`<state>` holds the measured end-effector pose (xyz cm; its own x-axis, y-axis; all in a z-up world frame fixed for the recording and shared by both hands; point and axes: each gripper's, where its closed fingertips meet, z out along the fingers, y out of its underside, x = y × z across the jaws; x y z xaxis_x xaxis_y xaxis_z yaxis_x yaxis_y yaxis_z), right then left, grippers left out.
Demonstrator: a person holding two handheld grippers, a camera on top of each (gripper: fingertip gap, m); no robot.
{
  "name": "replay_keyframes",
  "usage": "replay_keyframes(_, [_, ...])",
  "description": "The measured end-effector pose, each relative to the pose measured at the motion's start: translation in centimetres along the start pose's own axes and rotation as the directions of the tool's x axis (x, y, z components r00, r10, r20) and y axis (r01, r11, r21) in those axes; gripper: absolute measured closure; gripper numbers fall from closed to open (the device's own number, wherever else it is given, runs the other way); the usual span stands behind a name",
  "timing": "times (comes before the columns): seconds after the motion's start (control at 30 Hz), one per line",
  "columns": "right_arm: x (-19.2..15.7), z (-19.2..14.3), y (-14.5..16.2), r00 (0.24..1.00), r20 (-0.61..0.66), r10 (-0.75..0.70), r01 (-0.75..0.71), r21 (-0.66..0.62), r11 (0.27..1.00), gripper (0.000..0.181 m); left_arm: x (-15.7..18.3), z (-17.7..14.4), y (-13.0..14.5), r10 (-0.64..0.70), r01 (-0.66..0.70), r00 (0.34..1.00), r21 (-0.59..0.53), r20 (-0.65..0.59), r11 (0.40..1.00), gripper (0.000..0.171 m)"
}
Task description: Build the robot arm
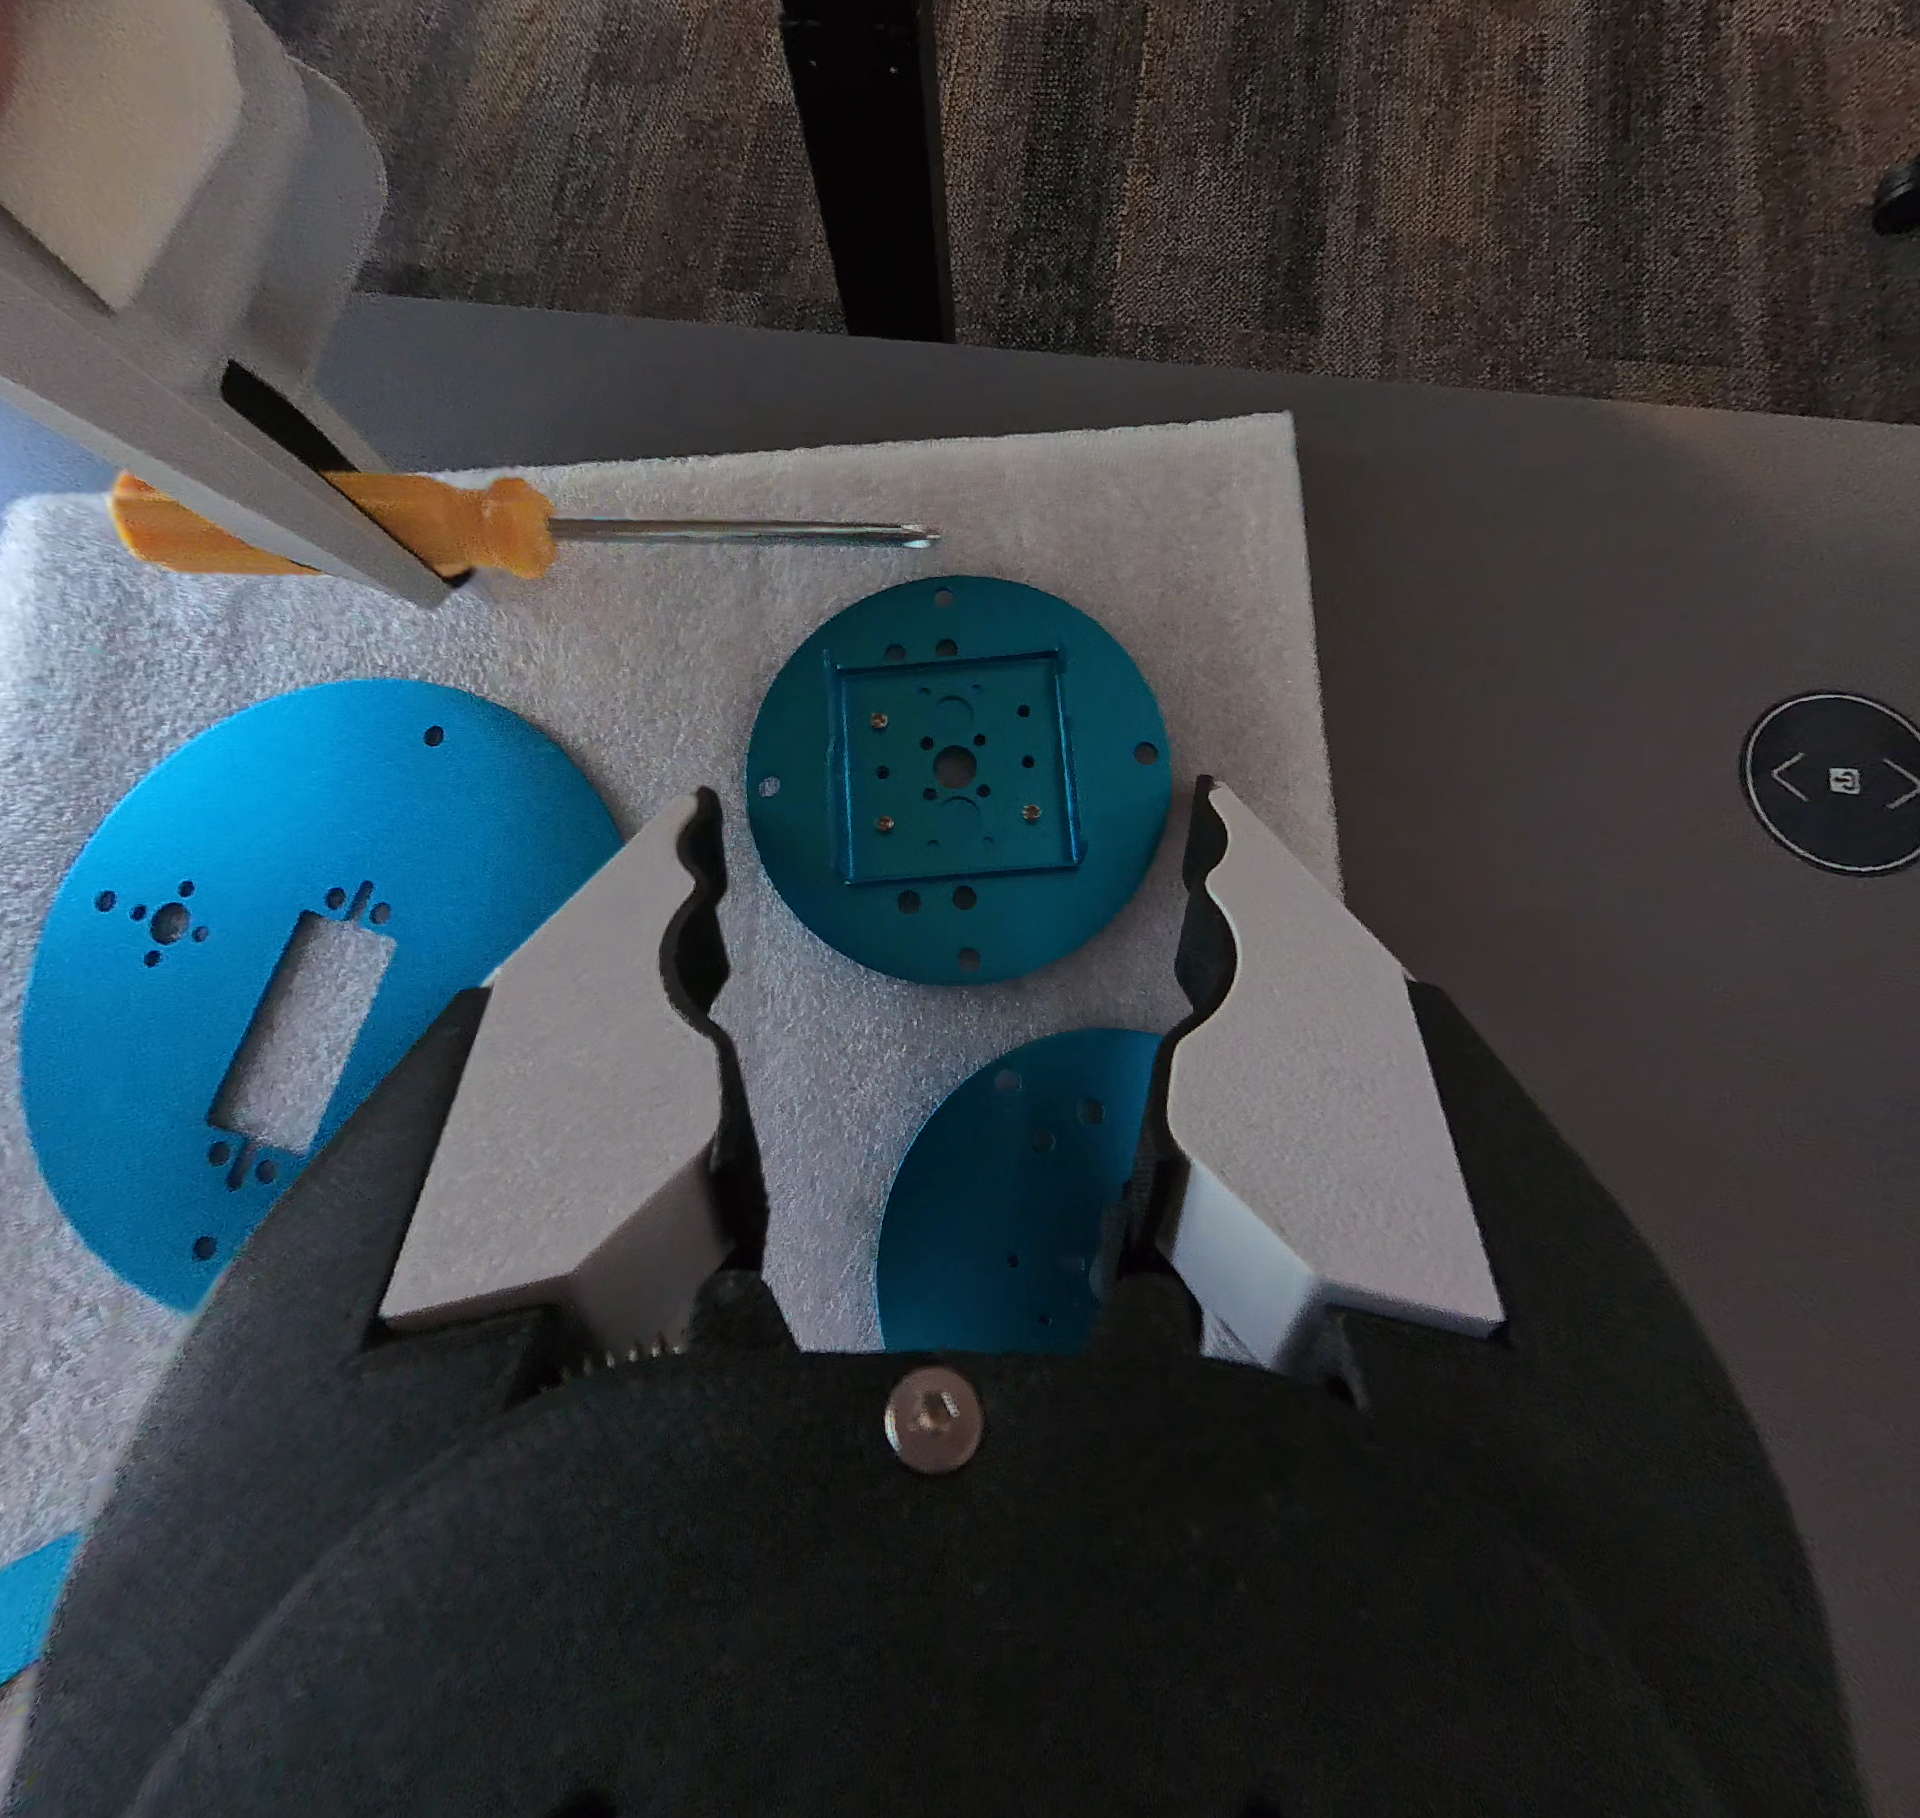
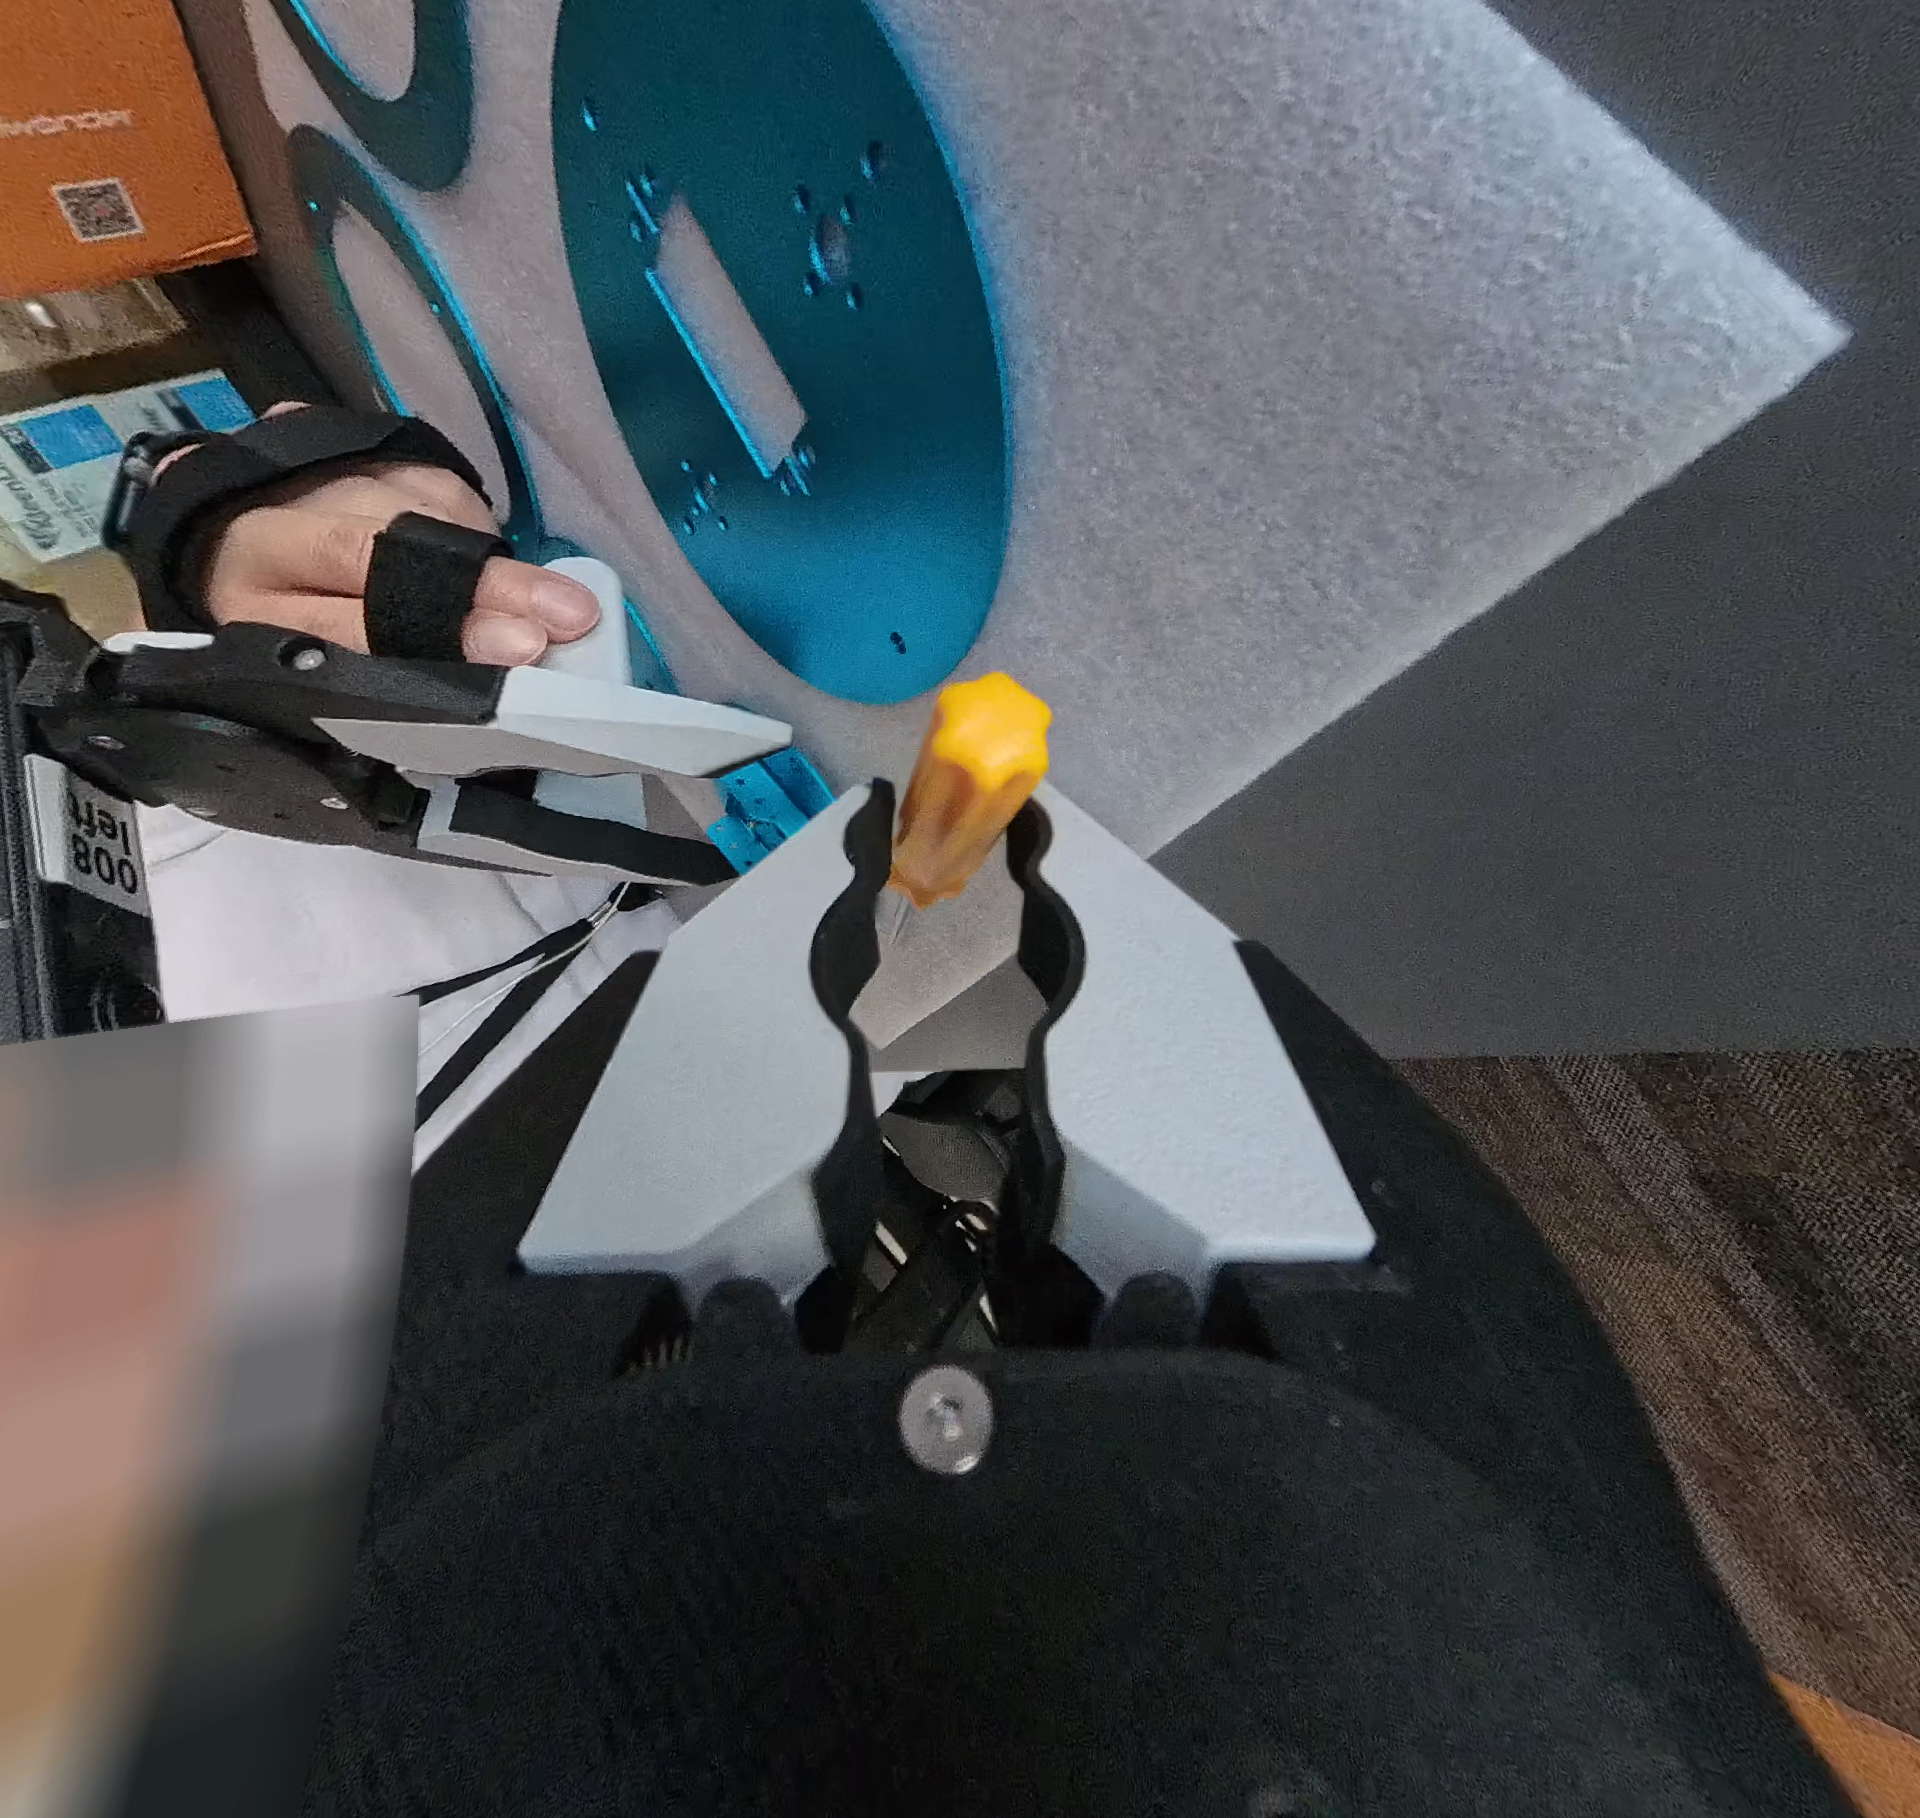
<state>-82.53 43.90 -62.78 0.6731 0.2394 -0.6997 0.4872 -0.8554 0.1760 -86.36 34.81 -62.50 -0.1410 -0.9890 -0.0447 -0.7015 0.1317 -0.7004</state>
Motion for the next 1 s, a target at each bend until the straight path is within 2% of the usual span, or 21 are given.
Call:
replay_keyframes(0.1, [0.0, 0.1, -0.3, 1.0, 0.015, 0.021, -0.021, 0.012, 1.0, 0.16, 0.0, 0.1, 0.0, -0.026, 0.027, 0.999, 0.017, -0.033, 0.999, 0.089])
replay_keyframes(0.2, [-0.5, -0.1, -0.1, 1.0, 0.028, 0.001, -0.001, 0.033, 0.999, 0.149, -0.1, 0.1, 0.0, -0.032, 0.032, 0.999, 0.024, -0.035, 0.999, 0.092])
replay_keyframes(0.4, [-0.3, -0.8, 0.0, 0.991, -0.095, -0.09, 0.098, 0.079, 0.992, 0.143, -0.3, 0.2, 0.0, -0.028, 0.029, 0.999, 0.021, -0.02, 0.999, 0.091])
replay_keyframes(0.53, [-1.7, -1.8, 0.2, 0.978, -0.123, -0.166, 0.19, 0.22, 0.957, 0.147, -0.2, 0.2, 0.0, -0.033, 0.034, 0.999, 0.018, -0.023, 0.999, 0.092])
replay_keyframes(0.6, [-2.5, -3.0, 0.3, 0.952, -0.195, -0.237, 0.293, 0.339, 0.894, 0.147, -0.2, 0.1, 0.0, -0.033, 0.034, 0.999, 0.01, -0.023, 0.999, 0.092])
replay_keyframes(0.63, [-3.3, -3.8, 0.4, 0.919, -0.251, -0.305, 0.386, 0.406, 0.828, 0.147, -0.2, 0.1, 0.0, -0.038, 0.038, 0.999, 0.009, -0.024, 0.999, 0.092])
replay_keyframes(0.7, [-5.9, -4.5, 1.3, 0.802, -0.373, -0.467, 0.597, 0.505, 0.623, 0.138, -0.3, 0.0, -0.1, -0.05, 0.05, 0.998, 0.014, -0.03, 0.999, 0.092])
replay_keyframes(0.77, [-7.9, -3.1, 3.6, 0.671, -0.45, -0.589, 0.735, 0.503, 0.454, 0.117, -0.3, -0.1, -0.1, -0.066, 0.066, 0.997, 0.021, -0.039, 0.998, 0.092])
replay_keyframes(0.83, [-7.8, -0.5, 5.7, 0.587, -0.501, -0.636, 0.805, 0.448, 0.39, 0.105, -0.2, -0.4, -0.1, -0.083, 0.084, 0.995, 0.025, -0.053, 0.996, 0.092])
replay_keyframes(0.9, [-7.4, 2.3, 7.4, 0.527, -0.536, -0.659, 0.849, 0.37, 0.378, 0.102, 0.0, -0.7, 0.1, -0.107, 0.109, 0.991, 0.024, -0.082, 0.994, 0.092])
replay_keyframes(1.0, [-7.0, 5.6, 9.1, 0.391, -0.627, -0.674, 0.919, 0.231, 0.319, 0.105, 0.2, -1.3, 0.1, -0.17, 0.177, 0.975, 0.037, -0.142, 0.983, 0.092])
